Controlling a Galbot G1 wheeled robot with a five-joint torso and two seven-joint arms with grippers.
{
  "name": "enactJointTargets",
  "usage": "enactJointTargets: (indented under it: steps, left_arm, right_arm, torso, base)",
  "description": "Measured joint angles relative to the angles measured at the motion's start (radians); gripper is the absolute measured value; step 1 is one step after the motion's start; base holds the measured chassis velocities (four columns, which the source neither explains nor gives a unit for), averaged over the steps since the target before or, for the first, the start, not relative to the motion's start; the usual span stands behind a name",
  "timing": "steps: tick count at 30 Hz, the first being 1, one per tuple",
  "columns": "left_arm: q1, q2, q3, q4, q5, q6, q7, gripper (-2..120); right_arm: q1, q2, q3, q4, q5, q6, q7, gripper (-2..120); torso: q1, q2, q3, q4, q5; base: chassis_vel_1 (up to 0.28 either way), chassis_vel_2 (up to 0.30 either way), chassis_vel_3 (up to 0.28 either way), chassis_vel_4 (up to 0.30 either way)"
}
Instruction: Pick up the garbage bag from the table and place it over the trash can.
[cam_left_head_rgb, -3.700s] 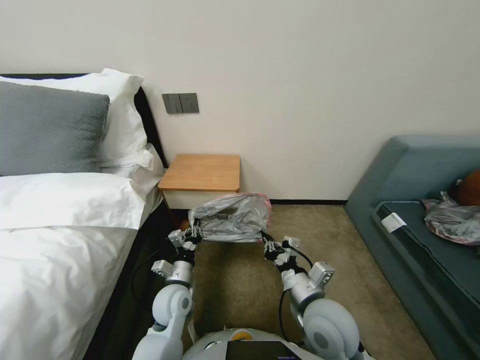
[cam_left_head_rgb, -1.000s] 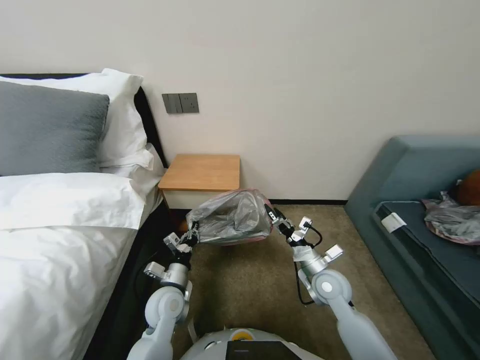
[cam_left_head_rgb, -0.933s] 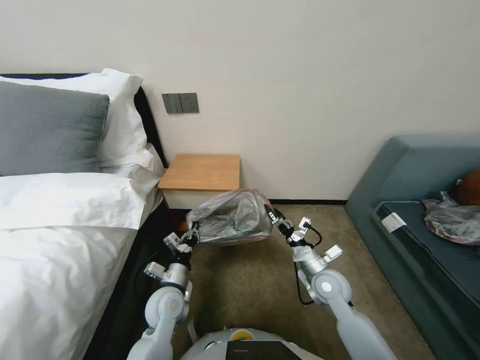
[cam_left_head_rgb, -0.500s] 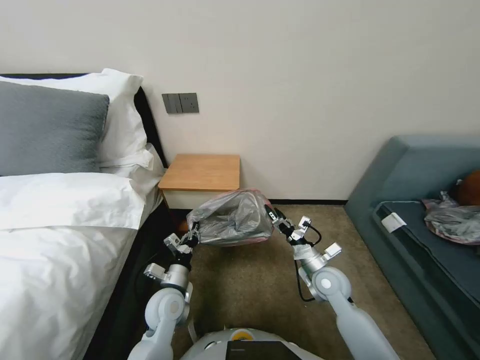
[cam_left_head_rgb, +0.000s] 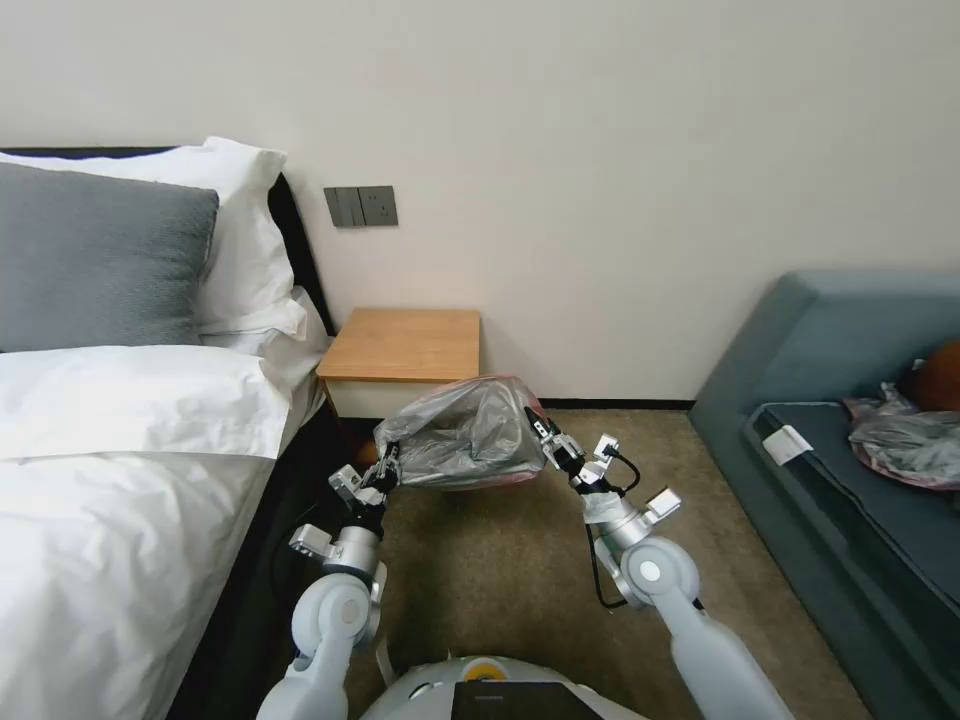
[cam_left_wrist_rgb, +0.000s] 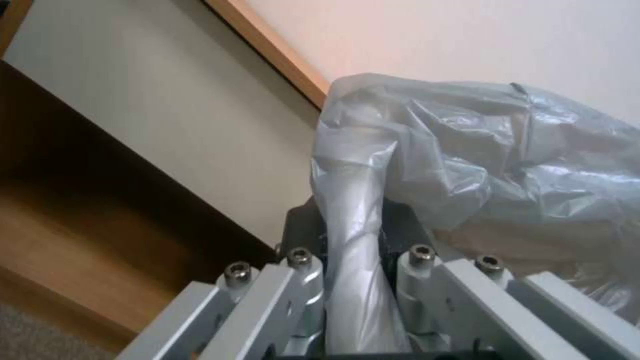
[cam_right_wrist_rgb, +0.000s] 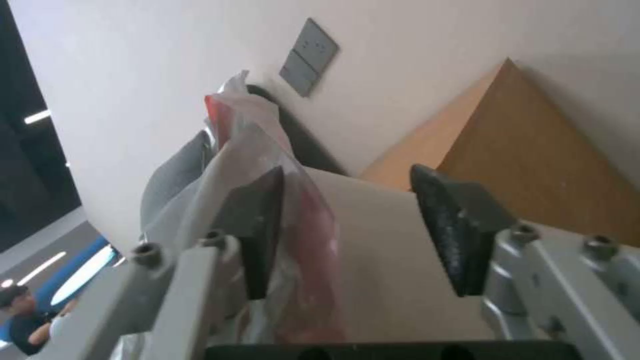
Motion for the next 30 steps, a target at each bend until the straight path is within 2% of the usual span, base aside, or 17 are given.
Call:
enactJointTargets:
  steps: [3, 6, 8, 10, 12, 30]
  left_arm:
    - [-0.001, 0.002, 0.004, 0.000, 0.001, 0.001, 0.000, 7]
    - [0.000, 0.003, 0.006, 0.000, 0.001, 0.001, 0.000, 7]
    - [0.004, 0.007, 0.009, 0.000, 0.001, 0.002, 0.002, 7]
    - [0.007, 0.008, 0.011, 0.000, 0.001, 0.002, 0.005, 7]
    - [0.015, 0.011, 0.014, -0.005, 0.001, 0.002, 0.015, 7]
    - [0.041, 0.008, 0.024, -0.046, -0.019, 0.000, 0.058, 7]
  right_arm:
    - [0.005, -0.003, 0.002, 0.000, -0.001, 0.001, 0.000, 33]
    - [0.008, -0.004, 0.002, 0.000, -0.003, 0.002, 0.000, 28]
    - [0.015, -0.006, 0.002, -0.001, -0.007, 0.002, 0.001, 17]
    - [0.019, -0.008, 0.002, -0.001, -0.008, 0.003, 0.003, 14]
    - [0.028, -0.013, 0.002, -0.002, -0.010, 0.005, 0.010, 2]
    - [0.044, -0.021, 0.010, -0.057, -0.057, 0.023, 0.034, 0]
  torso:
    - [0.000, 0.000, 0.000, 0.0000, 0.0000]
    - [0.000, 0.000, 0.000, -0.0001, 0.0000]
    - [0.000, 0.000, 0.000, 0.0000, 0.0000]
    - [0.000, 0.000, 0.000, 0.0000, 0.0000]
    - [0.000, 0.000, 0.000, 0.0000, 0.0000]
    - [0.000, 0.000, 0.000, 0.0000, 0.0000]
  base:
    - [0.000, 0.000, 0.000, 0.000]
    - [0.000, 0.000, 0.000, 0.000]
    - [0.000, 0.000, 0.000, 0.000]
    - [0.000, 0.000, 0.000, 0.000]
    - [0.000, 0.000, 0.000, 0.000]
    - [0.000, 0.000, 0.000, 0.000]
